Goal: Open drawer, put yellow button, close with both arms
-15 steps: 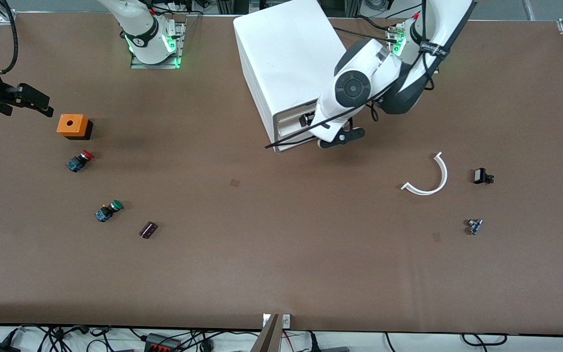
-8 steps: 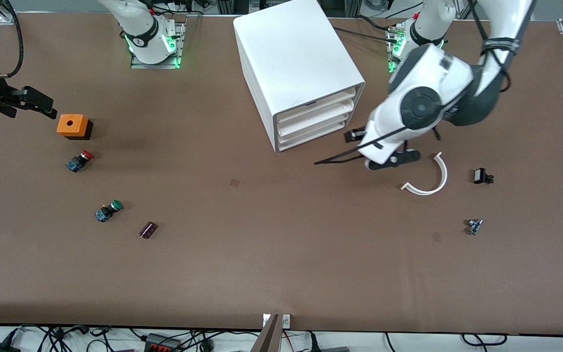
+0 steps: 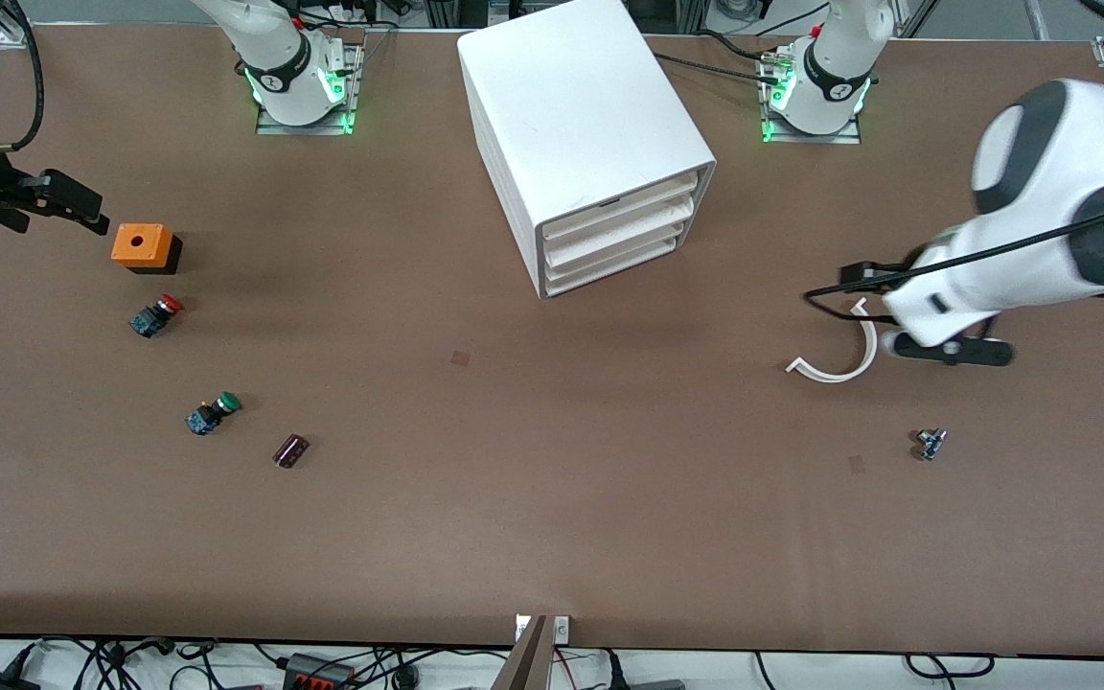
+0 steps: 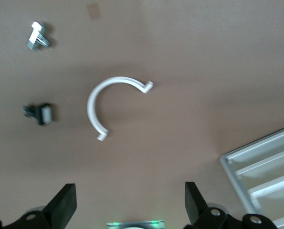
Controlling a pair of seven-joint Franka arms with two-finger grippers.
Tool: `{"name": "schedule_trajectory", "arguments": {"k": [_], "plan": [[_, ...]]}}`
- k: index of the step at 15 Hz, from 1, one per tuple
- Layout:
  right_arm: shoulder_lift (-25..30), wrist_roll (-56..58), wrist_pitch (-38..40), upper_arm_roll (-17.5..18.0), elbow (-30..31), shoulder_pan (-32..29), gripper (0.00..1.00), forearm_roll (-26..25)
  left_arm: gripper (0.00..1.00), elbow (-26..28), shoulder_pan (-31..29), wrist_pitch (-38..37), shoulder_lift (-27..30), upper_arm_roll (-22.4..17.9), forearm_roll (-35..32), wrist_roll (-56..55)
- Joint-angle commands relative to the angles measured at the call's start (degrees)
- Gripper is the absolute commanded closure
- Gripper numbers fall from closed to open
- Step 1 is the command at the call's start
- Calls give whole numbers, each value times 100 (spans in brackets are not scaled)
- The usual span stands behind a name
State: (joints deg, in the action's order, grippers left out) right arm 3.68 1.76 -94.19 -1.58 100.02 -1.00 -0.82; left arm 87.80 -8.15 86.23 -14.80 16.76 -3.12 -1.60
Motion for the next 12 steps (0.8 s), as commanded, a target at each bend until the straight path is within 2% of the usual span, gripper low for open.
{"name": "schedule_trajectory", "arguments": {"k": [1,2,3,6,12], "plan": [[124,123,-160,17,123,-15,0,-67,0,280,426,314,537,-961,224,1124],[125,114,-161,17,132,-15,0,-67,0,455,602,498,800,-1234,224,1231],[116,114,-161,17,123,-15,0,-67,0,640,682,700,1055,-1341,215,1215],[89,114,-134,17,35,-23,0,-58,0,993,656,975,1583,-1351,215,1118],[107,26,-108,26,9,-6,0,-23,0,932,604,1045,1559,-1325,224,1101]]}}
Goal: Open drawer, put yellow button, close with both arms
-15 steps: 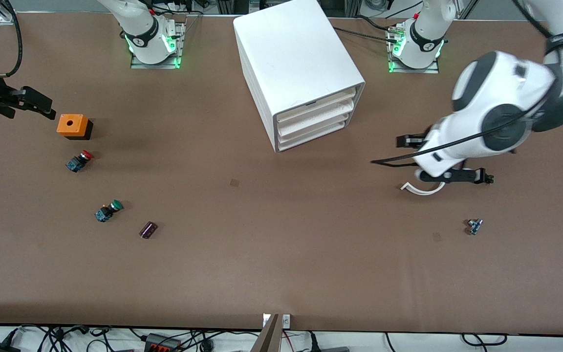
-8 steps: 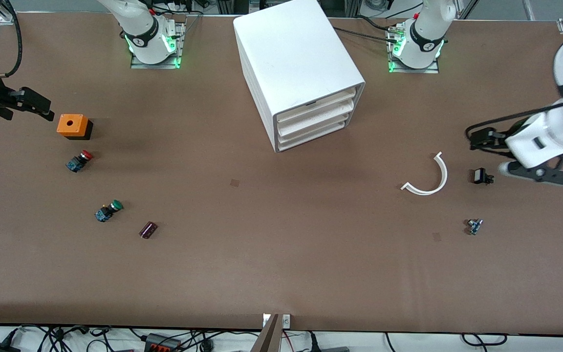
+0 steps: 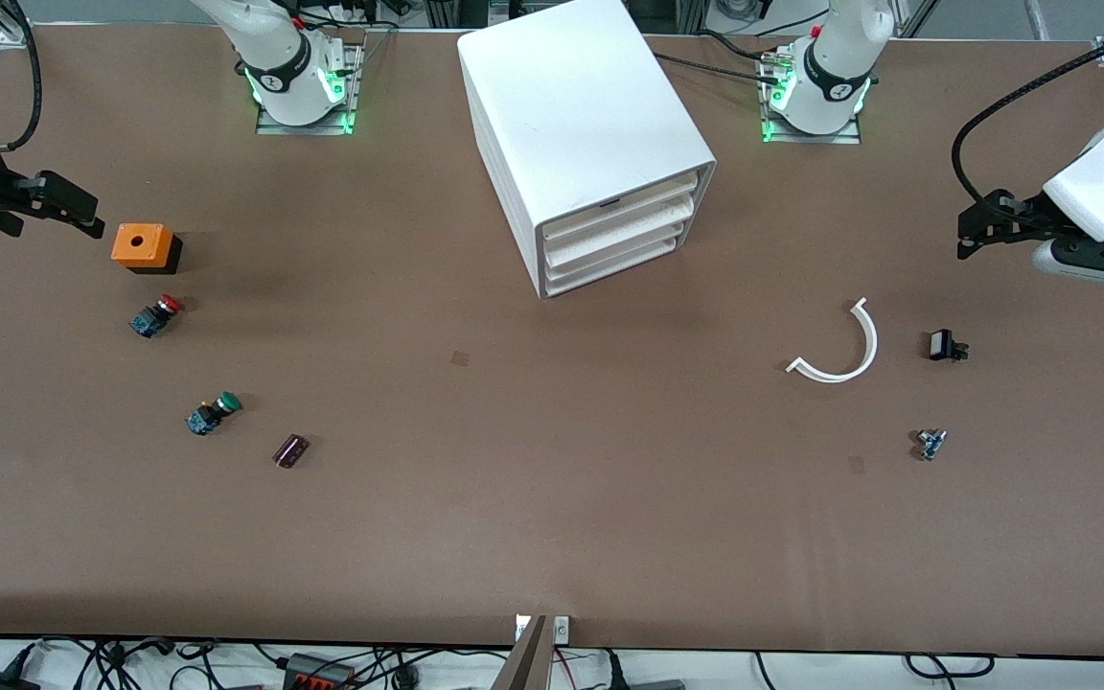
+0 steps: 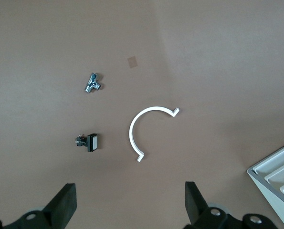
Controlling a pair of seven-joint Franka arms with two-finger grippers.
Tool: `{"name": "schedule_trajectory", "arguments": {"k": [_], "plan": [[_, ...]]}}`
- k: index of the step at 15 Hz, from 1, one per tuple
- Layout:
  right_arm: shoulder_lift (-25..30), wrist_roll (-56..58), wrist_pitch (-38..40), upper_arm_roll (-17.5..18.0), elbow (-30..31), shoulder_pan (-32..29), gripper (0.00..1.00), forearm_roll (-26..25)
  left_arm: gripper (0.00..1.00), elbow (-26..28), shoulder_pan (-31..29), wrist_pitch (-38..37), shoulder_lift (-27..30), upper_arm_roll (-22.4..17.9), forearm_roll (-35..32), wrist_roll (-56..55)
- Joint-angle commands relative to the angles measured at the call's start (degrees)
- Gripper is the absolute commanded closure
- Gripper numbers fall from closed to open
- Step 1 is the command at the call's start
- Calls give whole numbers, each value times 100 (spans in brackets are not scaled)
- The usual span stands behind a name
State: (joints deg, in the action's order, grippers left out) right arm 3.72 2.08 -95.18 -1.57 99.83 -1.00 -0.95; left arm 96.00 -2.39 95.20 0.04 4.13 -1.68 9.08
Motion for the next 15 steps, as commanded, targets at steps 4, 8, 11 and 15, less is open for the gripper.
{"name": "schedule_trajectory", "arguments": {"k": [4,8,11,15], "plan": [[129,11,17,34,46,-6,0,-19,0,112,37,130,101,-9,89,33],[121,11,-18,43,90,3,0,-46,0,103,45,122,110,-9,89,33],[129,20,-44,52,90,20,0,-46,0,103,45,86,110,-9,123,42],[129,38,-53,43,72,12,0,-46,0,85,37,113,93,-17,220,33]]}}
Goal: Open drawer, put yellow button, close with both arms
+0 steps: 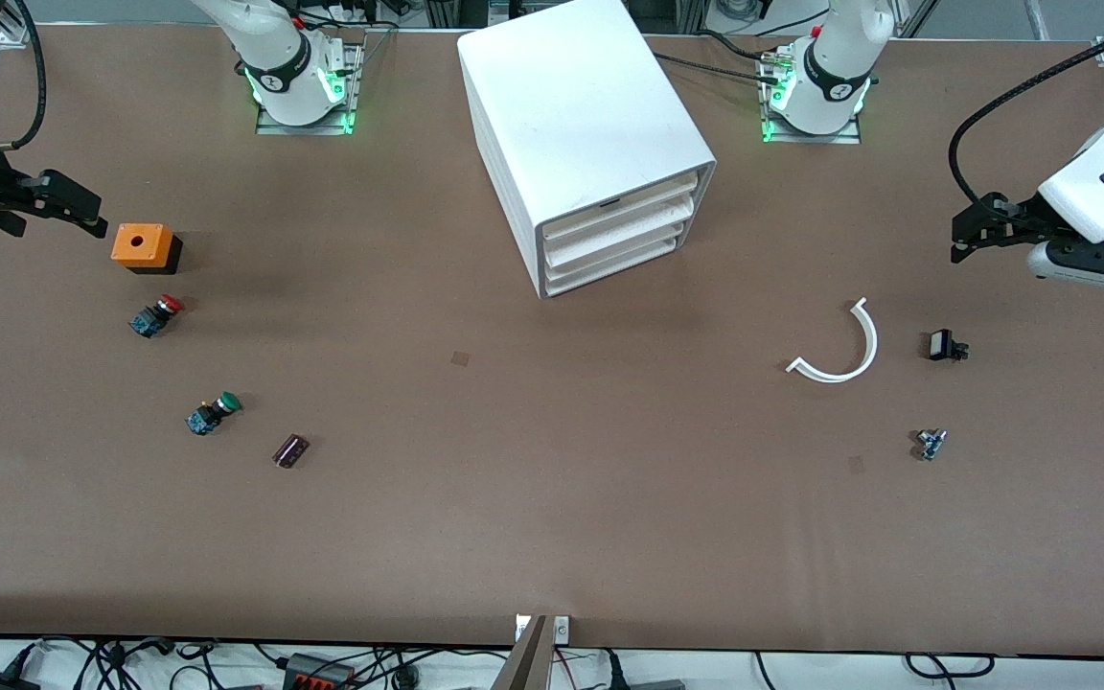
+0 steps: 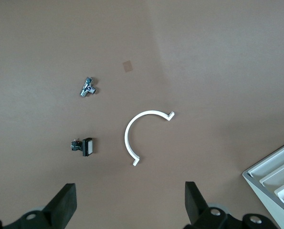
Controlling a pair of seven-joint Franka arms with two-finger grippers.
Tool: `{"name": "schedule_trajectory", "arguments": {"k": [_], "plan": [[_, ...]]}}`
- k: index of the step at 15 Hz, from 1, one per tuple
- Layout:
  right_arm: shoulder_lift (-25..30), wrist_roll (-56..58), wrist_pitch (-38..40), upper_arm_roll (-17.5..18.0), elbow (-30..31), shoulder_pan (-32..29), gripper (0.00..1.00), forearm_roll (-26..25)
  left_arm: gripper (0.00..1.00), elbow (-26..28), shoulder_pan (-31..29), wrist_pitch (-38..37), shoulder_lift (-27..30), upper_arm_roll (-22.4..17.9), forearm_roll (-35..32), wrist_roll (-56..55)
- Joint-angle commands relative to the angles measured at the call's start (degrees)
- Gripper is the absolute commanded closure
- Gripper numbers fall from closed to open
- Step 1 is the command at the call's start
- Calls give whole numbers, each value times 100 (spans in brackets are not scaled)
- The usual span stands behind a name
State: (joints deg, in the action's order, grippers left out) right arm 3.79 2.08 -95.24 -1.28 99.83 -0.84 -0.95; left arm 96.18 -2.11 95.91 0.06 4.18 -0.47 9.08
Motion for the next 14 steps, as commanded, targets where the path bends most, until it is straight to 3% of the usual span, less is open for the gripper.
{"name": "schedule_trajectory", "arguments": {"k": [1,14], "plan": [[122,46,-47,13,63,-4,0,-46,0,68,9,33,90,-23,100,33],[122,64,-73,13,37,-4,0,-46,0,68,9,-20,90,-23,100,33]]}}
